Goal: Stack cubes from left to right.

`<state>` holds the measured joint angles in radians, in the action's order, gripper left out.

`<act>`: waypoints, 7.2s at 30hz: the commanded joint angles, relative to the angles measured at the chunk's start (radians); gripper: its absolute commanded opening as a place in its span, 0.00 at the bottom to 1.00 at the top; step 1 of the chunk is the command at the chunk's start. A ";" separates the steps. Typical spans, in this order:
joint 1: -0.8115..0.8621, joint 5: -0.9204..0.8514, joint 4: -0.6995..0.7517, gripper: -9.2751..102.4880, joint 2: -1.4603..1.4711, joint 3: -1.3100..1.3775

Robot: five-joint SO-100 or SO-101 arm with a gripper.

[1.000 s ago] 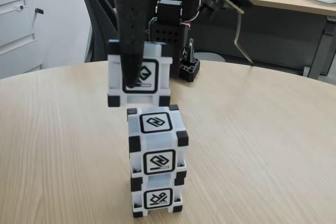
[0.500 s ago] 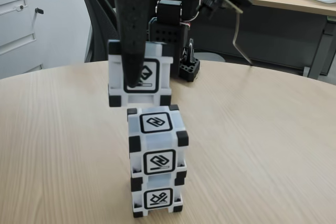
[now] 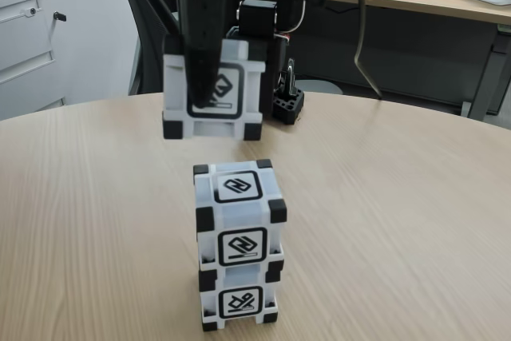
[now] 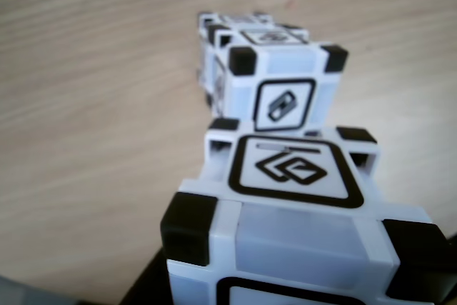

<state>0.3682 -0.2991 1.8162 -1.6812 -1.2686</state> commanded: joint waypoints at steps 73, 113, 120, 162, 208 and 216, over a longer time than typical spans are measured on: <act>-0.052 0.049 0.011 0.08 0.110 0.104; -0.084 0.071 0.011 0.08 0.124 0.084; -0.084 0.069 0.011 0.08 0.147 0.084; -0.083 0.003 0.008 0.31 0.135 -0.021; -0.117 0.040 0.012 0.47 -0.115 -0.020; -0.319 0.192 0.012 0.08 -0.115 -0.020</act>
<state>0.0920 -0.1733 1.8178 -1.7533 -1.3023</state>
